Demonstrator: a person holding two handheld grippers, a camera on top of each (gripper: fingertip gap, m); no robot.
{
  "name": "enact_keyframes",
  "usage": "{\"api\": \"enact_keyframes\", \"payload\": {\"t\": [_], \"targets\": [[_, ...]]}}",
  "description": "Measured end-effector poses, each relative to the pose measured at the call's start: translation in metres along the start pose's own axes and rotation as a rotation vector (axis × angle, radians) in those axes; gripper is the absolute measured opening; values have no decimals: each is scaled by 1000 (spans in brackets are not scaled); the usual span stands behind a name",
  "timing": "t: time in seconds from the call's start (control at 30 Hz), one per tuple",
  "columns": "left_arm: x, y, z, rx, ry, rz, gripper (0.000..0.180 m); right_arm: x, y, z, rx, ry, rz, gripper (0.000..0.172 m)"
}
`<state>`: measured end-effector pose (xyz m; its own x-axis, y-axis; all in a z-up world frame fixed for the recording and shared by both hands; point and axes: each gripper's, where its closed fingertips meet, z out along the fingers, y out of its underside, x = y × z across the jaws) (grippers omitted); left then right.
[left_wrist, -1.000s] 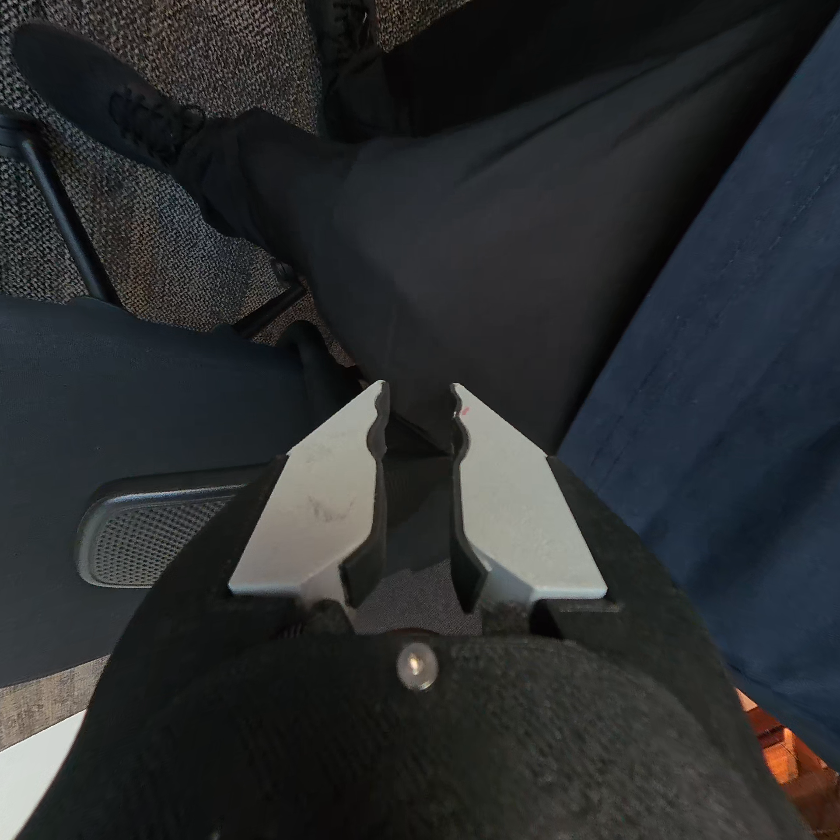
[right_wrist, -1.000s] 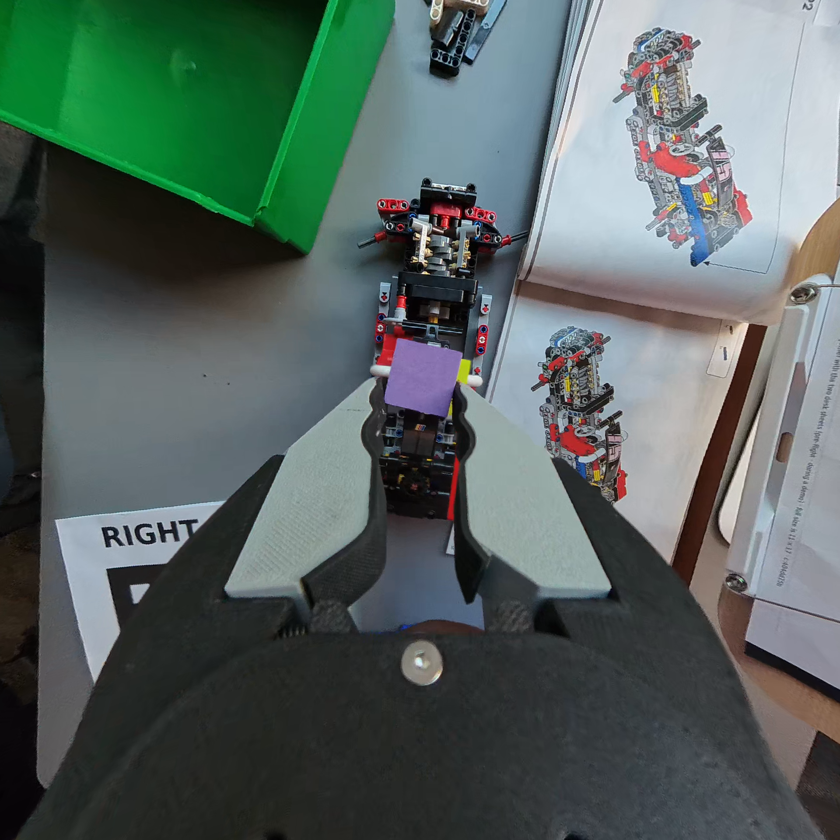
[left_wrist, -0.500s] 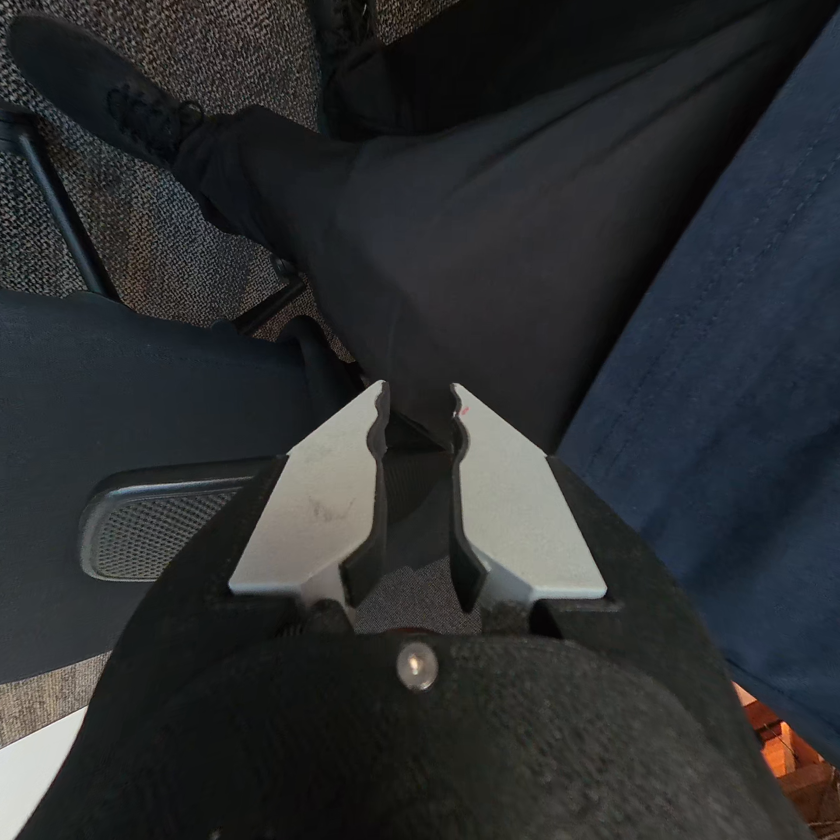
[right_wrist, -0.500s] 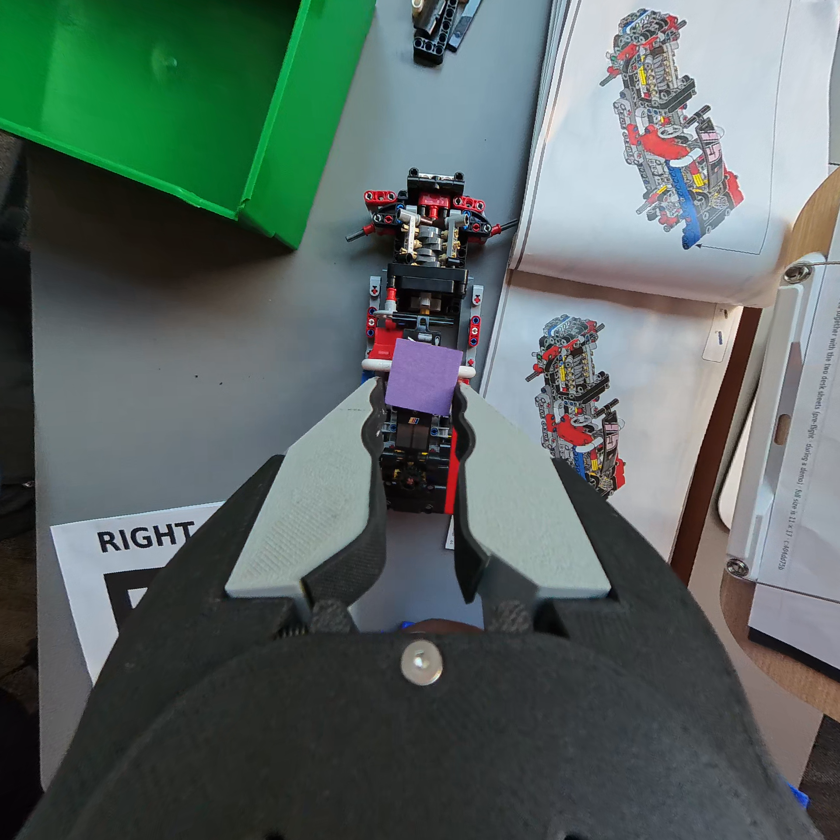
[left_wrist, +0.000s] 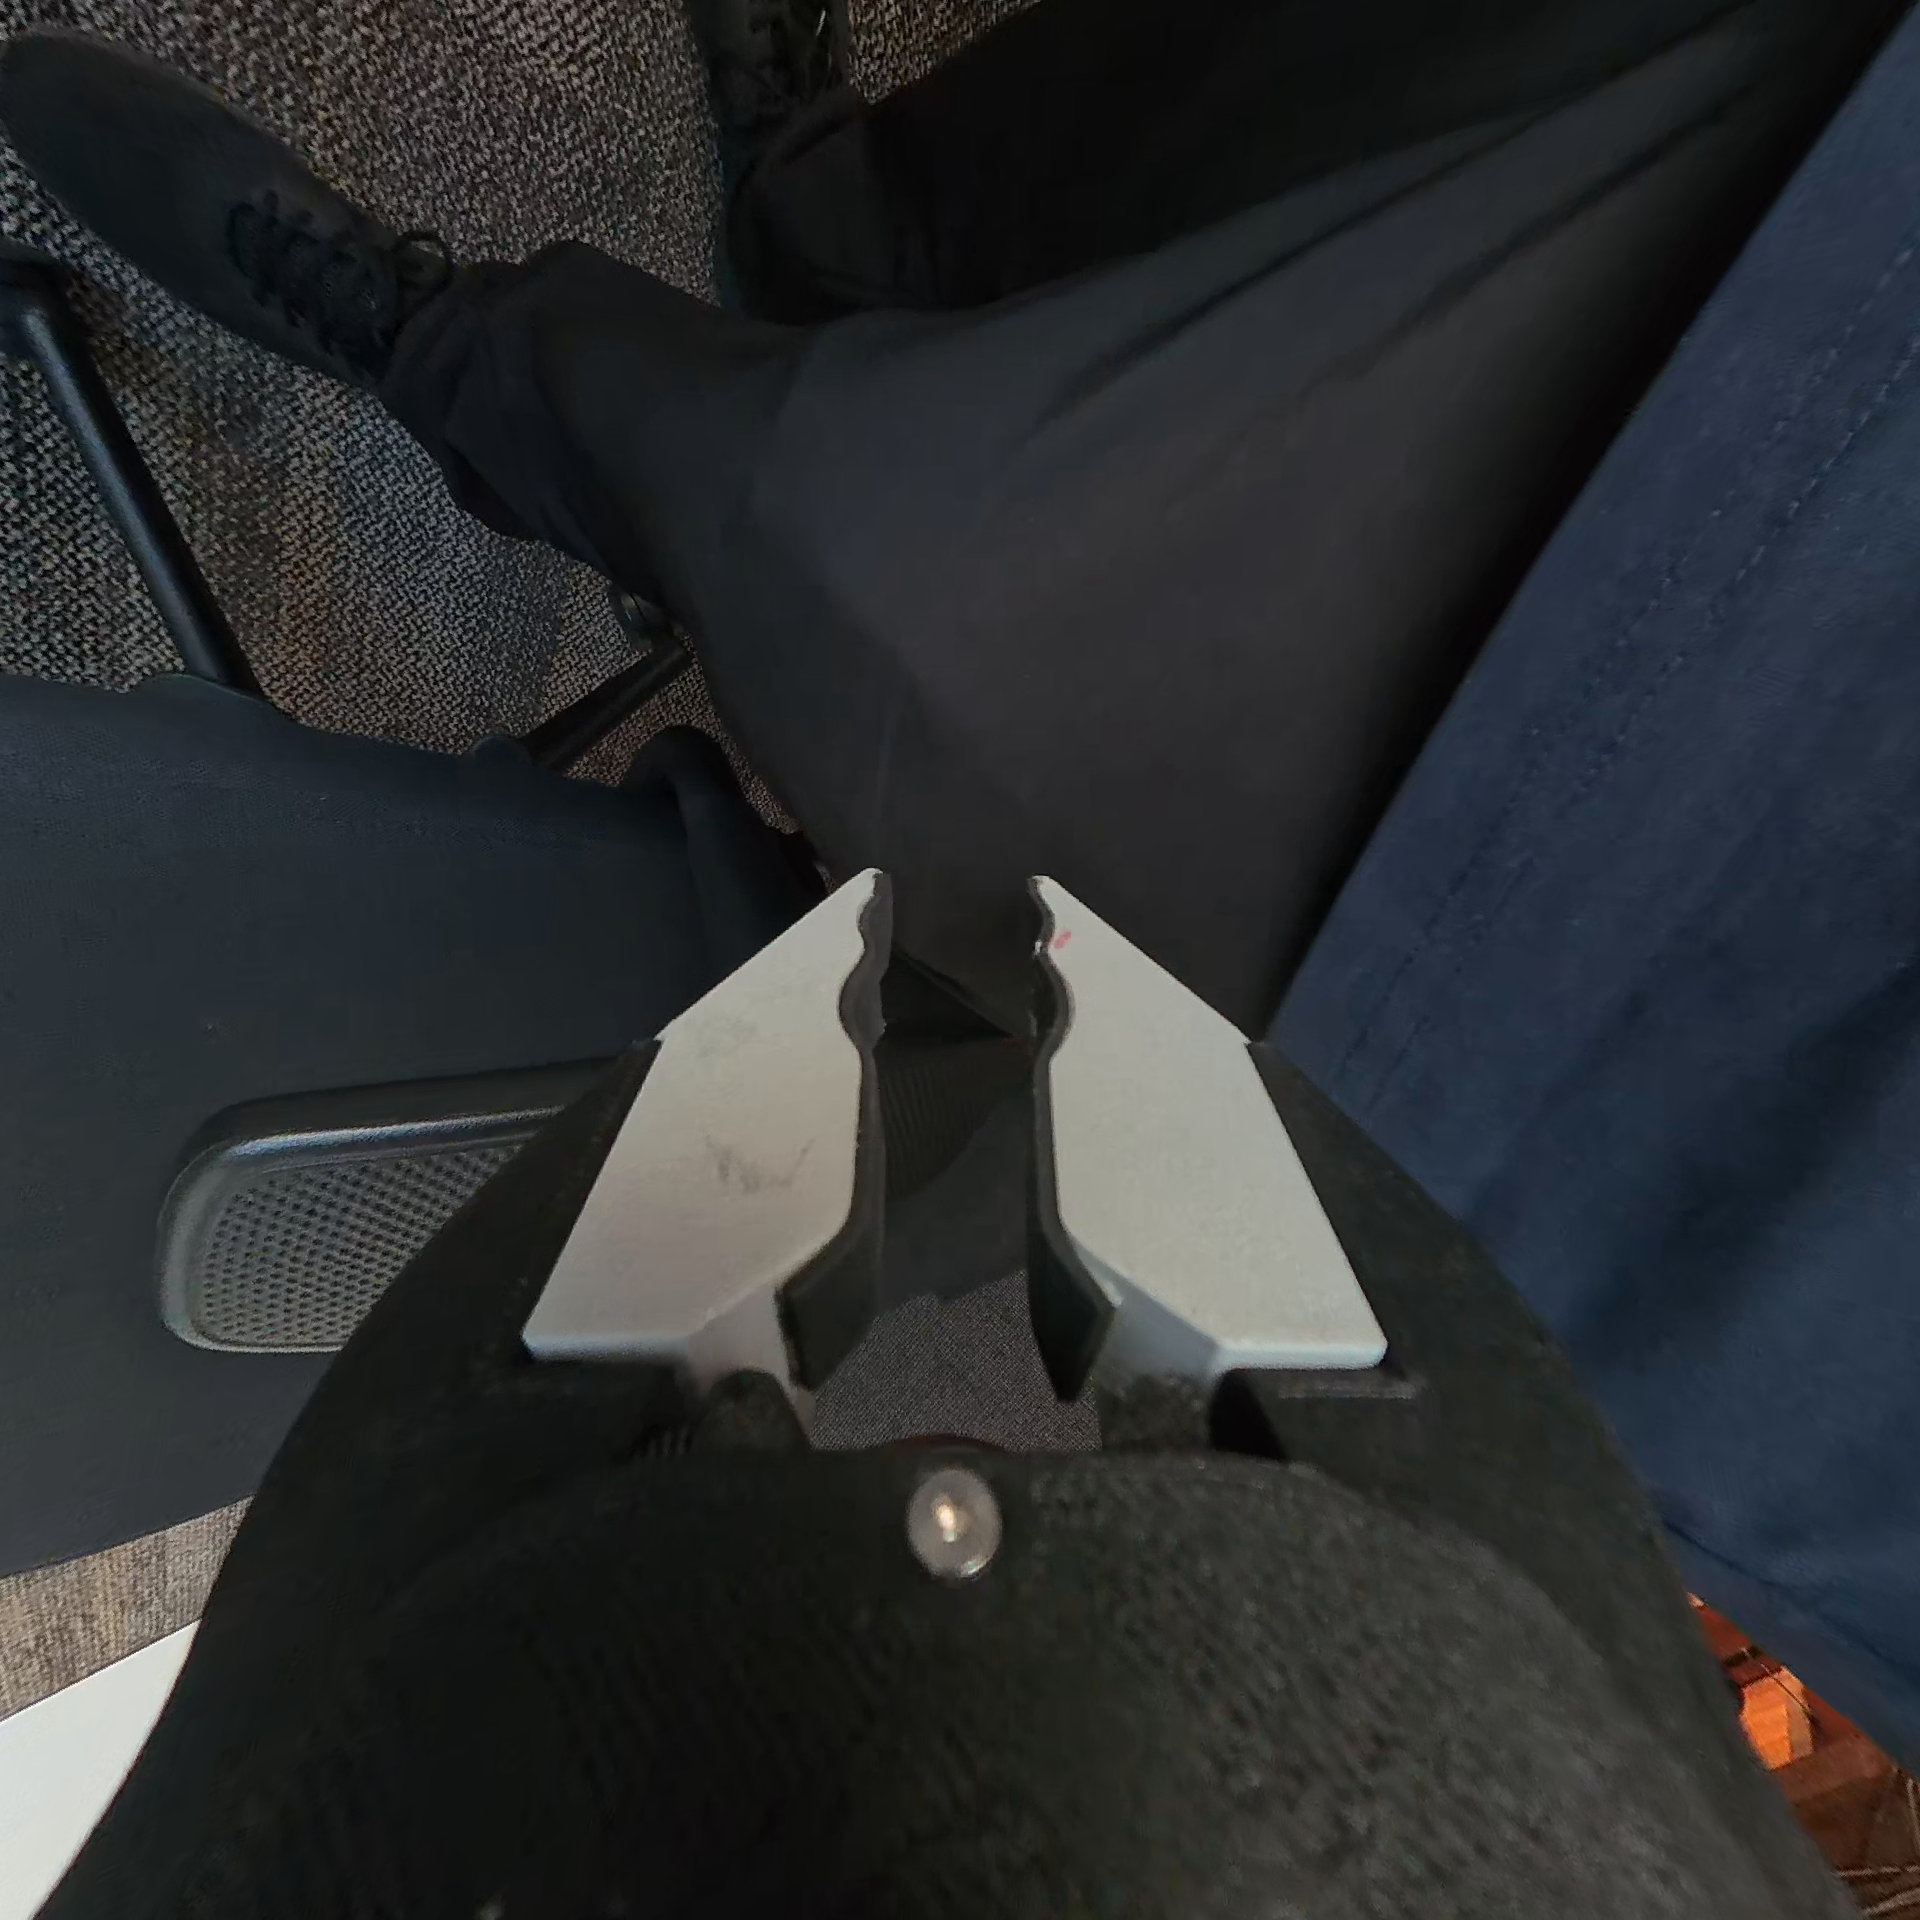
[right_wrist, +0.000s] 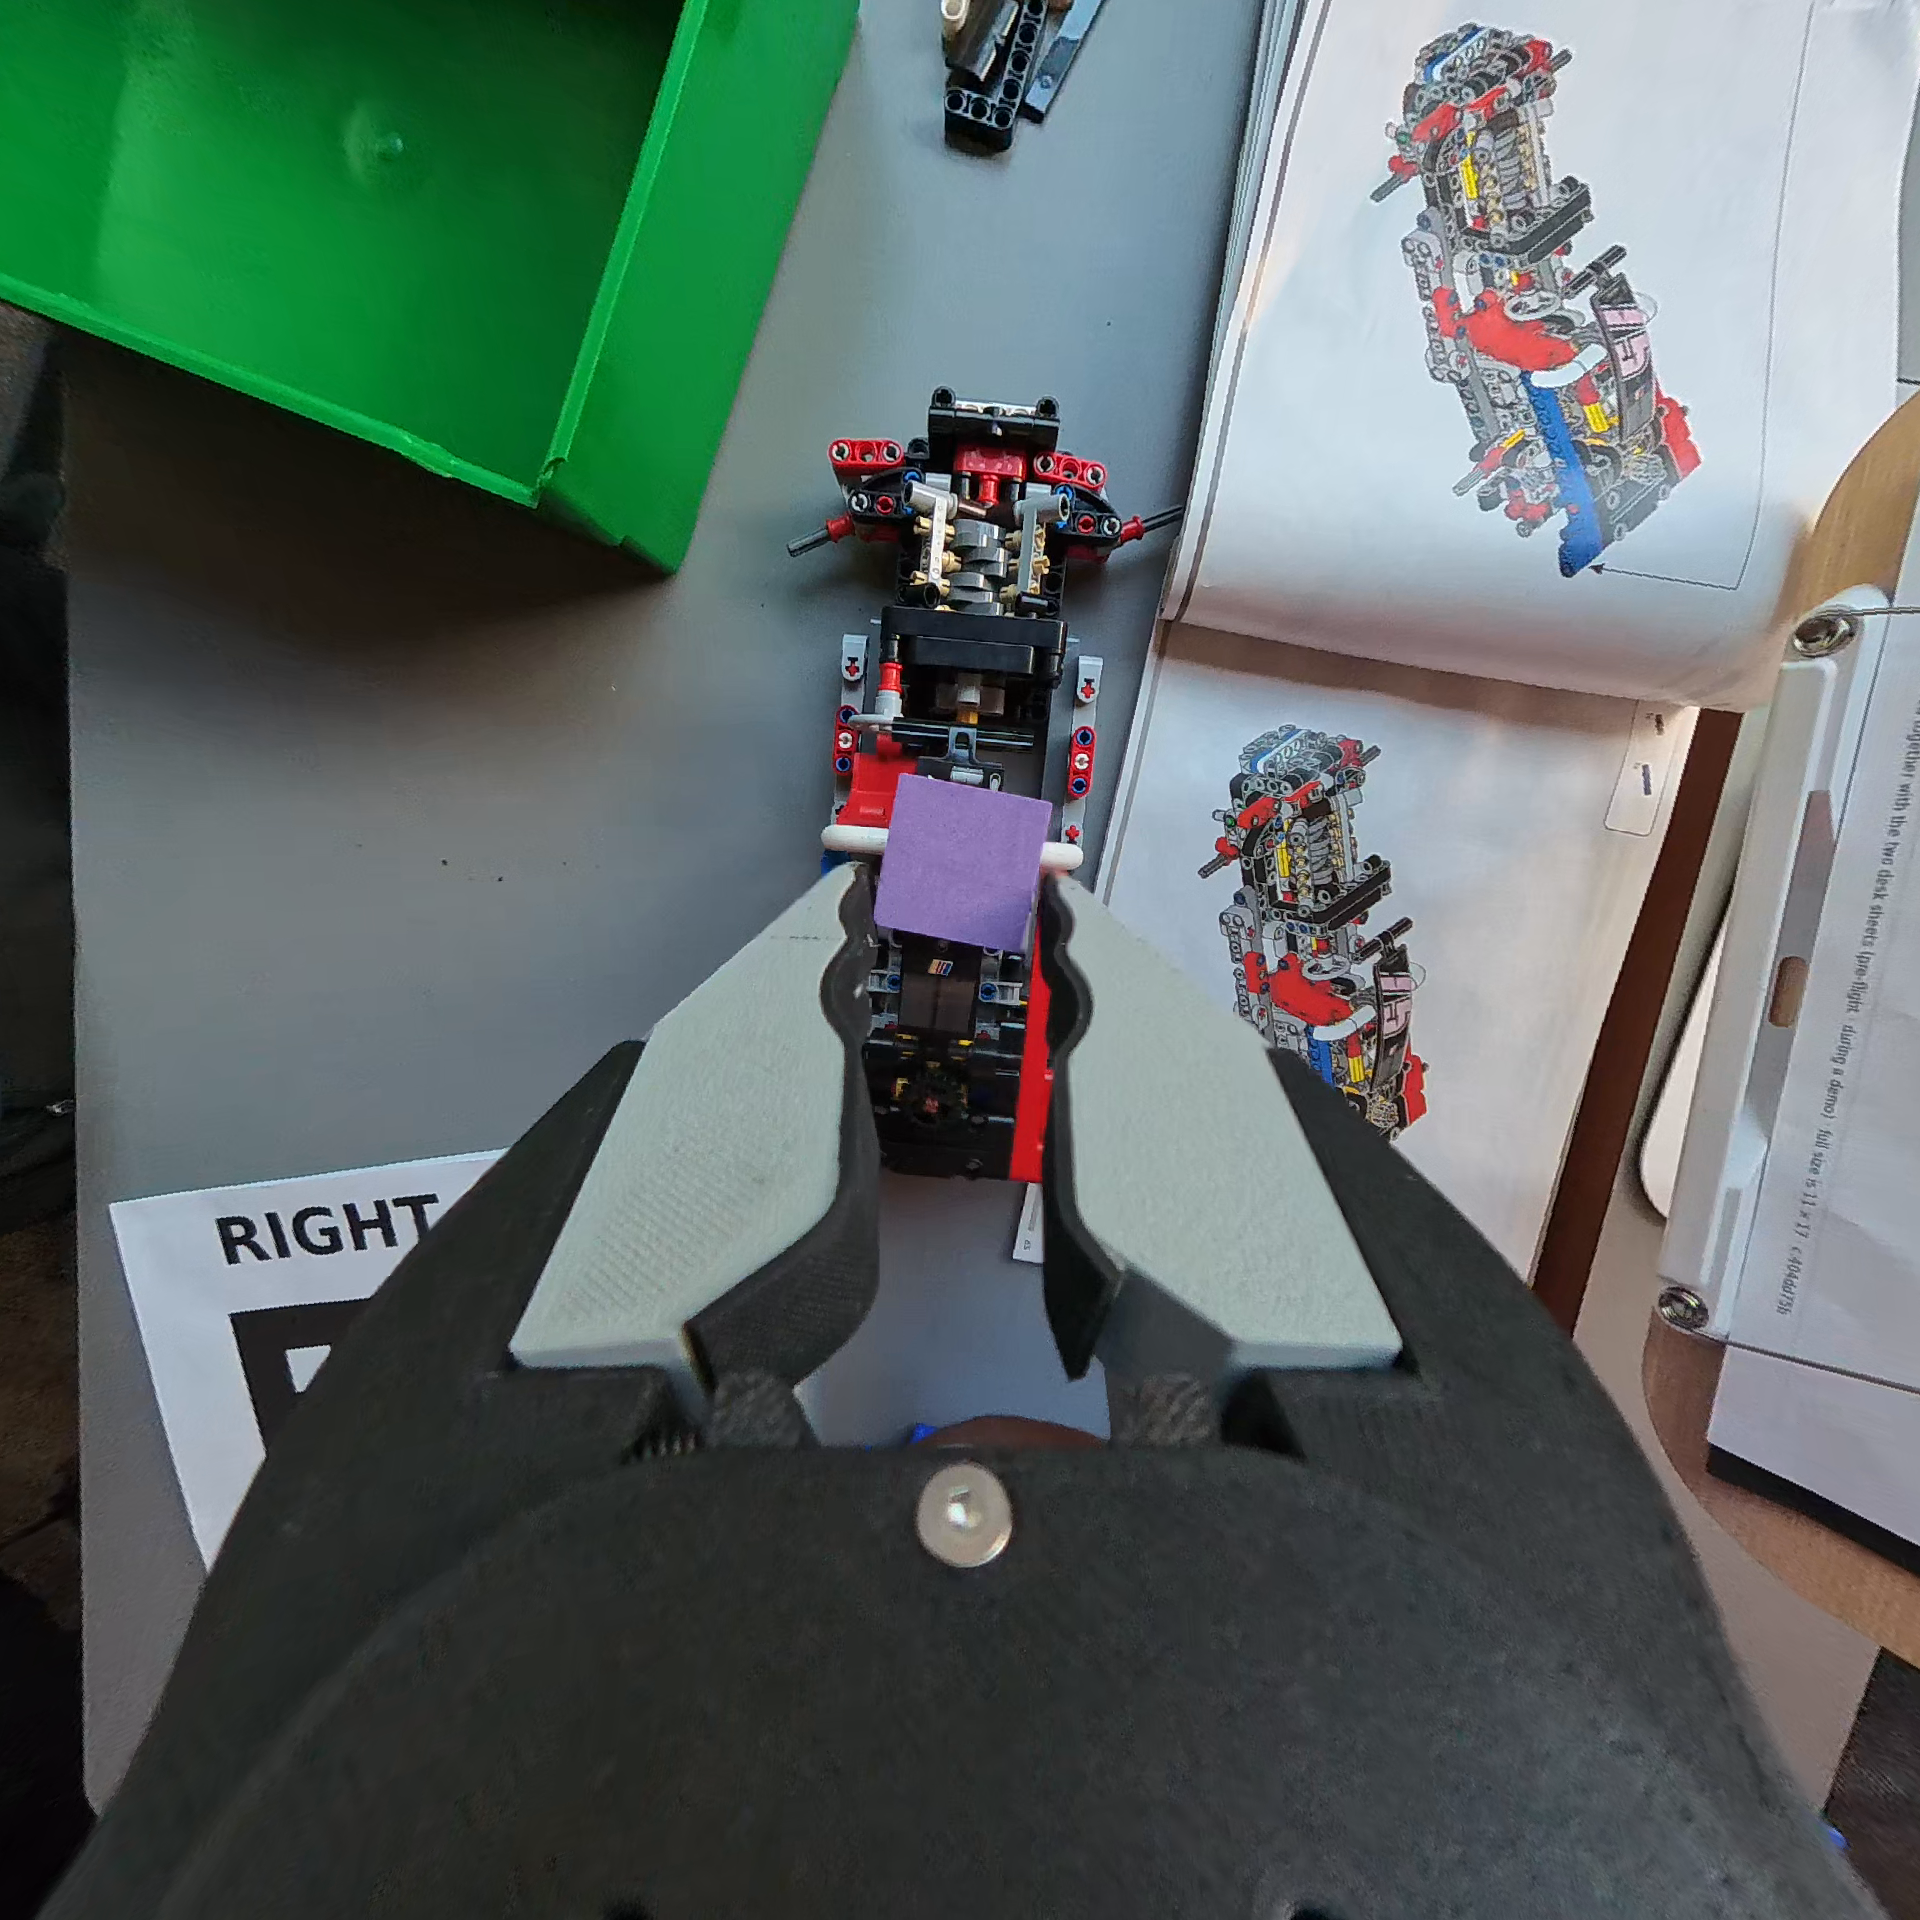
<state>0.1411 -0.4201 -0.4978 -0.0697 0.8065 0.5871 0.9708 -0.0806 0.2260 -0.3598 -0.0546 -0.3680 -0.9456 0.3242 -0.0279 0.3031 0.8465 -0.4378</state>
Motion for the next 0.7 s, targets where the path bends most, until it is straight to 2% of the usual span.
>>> {"api": "enact_keyframes", "payload": {"t": [0.27,0.47,0.6,0.7], "targets": [[-1,-1,0,-7,1,-1,23,0,-2,-5,20,9,15,44],[-4,-7,-2,-8,-1,10,23,1,-1,-44,126,98,109,47],[-6,-14,-1,-13,3,14,23,-11,26,-84,249,215,276,42],[-7,-19,1,-21,7,25,23,-29,72,-95,349,295,502,43]]}}
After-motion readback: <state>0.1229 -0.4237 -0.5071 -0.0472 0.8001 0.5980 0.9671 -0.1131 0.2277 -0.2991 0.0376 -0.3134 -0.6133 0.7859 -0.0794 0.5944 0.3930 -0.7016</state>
